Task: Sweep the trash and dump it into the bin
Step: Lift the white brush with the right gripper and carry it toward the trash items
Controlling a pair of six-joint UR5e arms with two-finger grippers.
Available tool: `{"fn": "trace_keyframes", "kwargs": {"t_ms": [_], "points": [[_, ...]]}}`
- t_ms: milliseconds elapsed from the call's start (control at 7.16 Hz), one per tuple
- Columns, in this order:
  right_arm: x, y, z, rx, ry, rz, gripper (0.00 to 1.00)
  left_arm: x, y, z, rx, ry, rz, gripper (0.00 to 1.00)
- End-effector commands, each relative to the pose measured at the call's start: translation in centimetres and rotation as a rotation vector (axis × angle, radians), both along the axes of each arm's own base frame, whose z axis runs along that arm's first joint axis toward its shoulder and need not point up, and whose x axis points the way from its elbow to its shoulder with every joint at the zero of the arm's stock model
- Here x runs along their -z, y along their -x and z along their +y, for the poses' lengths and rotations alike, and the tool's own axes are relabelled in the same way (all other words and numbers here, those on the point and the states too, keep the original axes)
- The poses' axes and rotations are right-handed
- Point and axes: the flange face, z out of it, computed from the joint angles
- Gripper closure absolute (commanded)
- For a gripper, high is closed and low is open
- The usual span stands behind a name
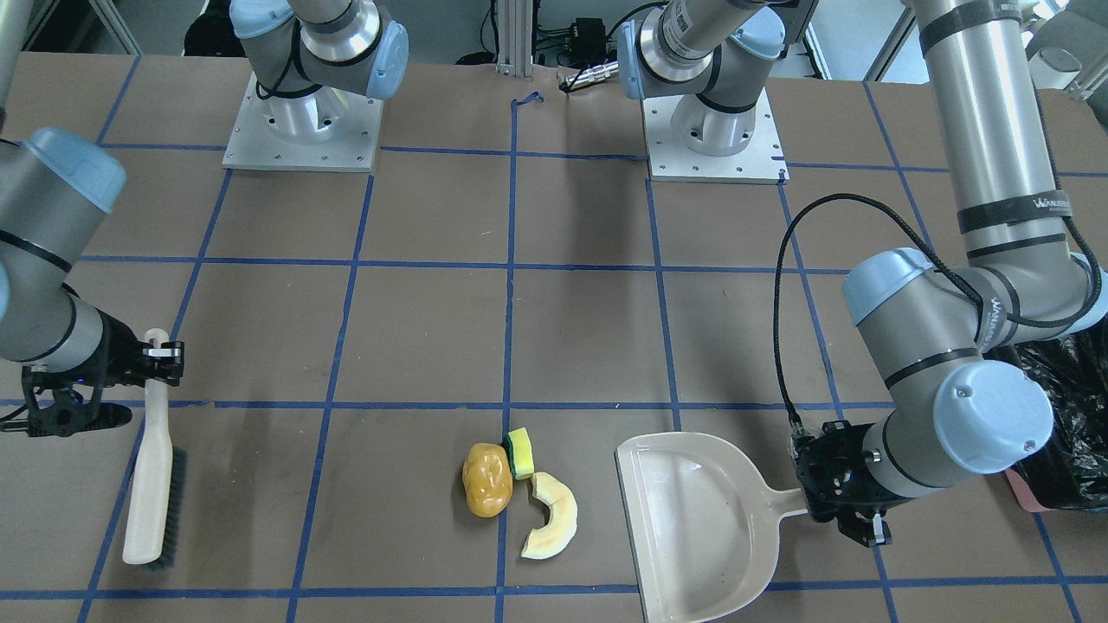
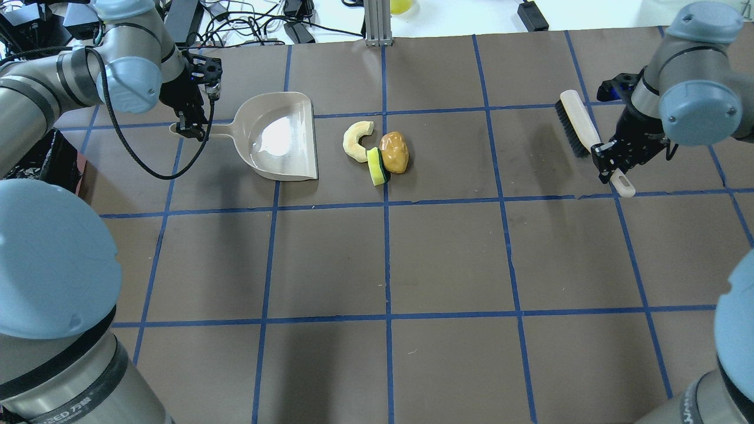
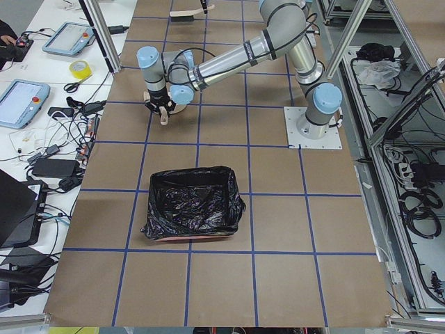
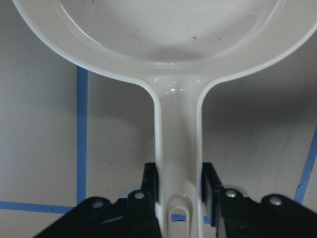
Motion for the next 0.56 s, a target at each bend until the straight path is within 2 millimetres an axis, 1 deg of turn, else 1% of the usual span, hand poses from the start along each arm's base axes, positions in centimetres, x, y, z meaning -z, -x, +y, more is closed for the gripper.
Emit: {"fn": "trace_keyframes", "kwargs": {"t_ms": [0,140,419], "points": [[-0.5,-10.1,0.3,0.134,-0.015,-0.017,1.0,-0.2,0.0,0.0,0.0,0.005,0.001,1.0],[-0.6,-14.0,0.9,0.196,-0.019,-0.012,1.0,0.0,0.0,0.0,0.0,0.002,0.001,1.0],[-0.4,-20.6,2.4,0.299,-0.034,-0.014,1.0,0.1,0.0,0.0,-0.001,0.002,0.0,1.0]]}}
